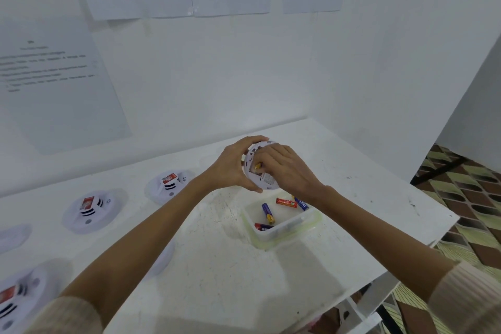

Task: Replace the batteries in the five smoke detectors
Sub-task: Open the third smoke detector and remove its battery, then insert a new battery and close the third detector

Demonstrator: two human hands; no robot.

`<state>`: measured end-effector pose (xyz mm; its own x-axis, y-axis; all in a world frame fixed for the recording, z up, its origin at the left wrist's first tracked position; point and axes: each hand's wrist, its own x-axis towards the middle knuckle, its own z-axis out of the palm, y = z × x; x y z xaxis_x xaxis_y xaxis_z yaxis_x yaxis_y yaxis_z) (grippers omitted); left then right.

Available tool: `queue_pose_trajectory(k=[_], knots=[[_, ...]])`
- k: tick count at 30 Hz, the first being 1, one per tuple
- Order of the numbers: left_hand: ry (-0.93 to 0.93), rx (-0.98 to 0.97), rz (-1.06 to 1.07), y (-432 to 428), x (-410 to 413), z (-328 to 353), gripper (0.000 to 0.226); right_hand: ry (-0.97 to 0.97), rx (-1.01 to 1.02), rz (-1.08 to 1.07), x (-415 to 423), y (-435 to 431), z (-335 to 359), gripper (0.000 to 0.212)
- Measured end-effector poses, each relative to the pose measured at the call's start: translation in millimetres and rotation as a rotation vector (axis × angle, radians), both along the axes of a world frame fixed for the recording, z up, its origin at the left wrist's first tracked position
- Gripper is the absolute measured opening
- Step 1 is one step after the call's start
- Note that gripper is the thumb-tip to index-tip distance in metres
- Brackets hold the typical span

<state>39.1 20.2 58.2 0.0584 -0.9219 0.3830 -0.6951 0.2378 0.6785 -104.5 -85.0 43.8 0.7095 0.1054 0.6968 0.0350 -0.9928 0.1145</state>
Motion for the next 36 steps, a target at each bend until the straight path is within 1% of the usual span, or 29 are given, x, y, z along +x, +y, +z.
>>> queue_pose_trajectory(k=[1, 3, 5, 7, 8, 11, 15, 17, 19, 24, 25, 27, 29, 30, 33, 36], knots=[[-0.021, 0.007, -0.01, 0, 1, -1, 0.095, -0.009, 0.12, -0.025, -1, 3, 0, 0.012], [-0.06, 0.038, -0.016, 0, 4, -3, 0.097, -0.034, 0.47, -0.072, -3, 8, 1, 0.011], [-0.076, 0.068, -0.005, 2, 6, -5, 0.098, -0.077, 0.795, -0.049, -5, 12, 5, 0.012], [-0.075, 0.078, 0.005, 4, 10, -8, 0.097, -0.143, 0.981, 0.023, -8, 10, 7, 0.01], [-0.071, 0.078, 0.01, 5, 12, -9, 0.097, -0.144, 1.023, 0.041, -11, 8, 7, 0.01], [-0.06, 0.074, 0.033, 9, 20, -9, 0.097, -0.048, 1.042, 0.022, -23, 2, -2, 0.007], [-0.062, 0.085, 0.042, 9, 24, -8, 0.098, 0.016, 1.027, -0.004, -33, 6, -13, 0.018], [-0.066, 0.089, 0.032, 8, 24, -8, 0.098, 0.008, 1.021, 0.003, -32, 9, -14, 0.015], [-0.058, 0.09, 0.024, 8, 24, -8, 0.098, -0.021, 1.004, -0.019, -30, 11, -13, 0.017], [-0.03, 0.084, 0.028, 10, 25, -4, 0.096, -0.118, 0.953, -0.101, -18, 13, -9, 0.033], [-0.023, 0.083, 0.036, 11, 27, -3, 0.096, -0.13, 0.955, -0.113, -15, 13, -8, 0.033], [-0.006, 0.08, 0.052, 14, 30, 0, 0.097, -0.139, 0.965, -0.146, -9, 11, -7, 0.026], [0.017, 0.075, 0.078, 17, 35, 2, 0.098, -0.12, 0.996, -0.164, -2, 8, -7, 0.021], [0.031, 0.067, 0.091, 19, 37, 4, 0.098, -0.106, 1.038, -0.138, 1, 7, -7, 0.021], [0.105, 0.058, 0.121, 23, 46, 7, 0.098, -0.064, 1.149, -0.054, 11, 10, -2, 0.024], [0.156, 0.055, 0.139, 25, 56, 9, 0.099, -0.086, 1.171, -0.038, 25, 13, 3, 0.028]])
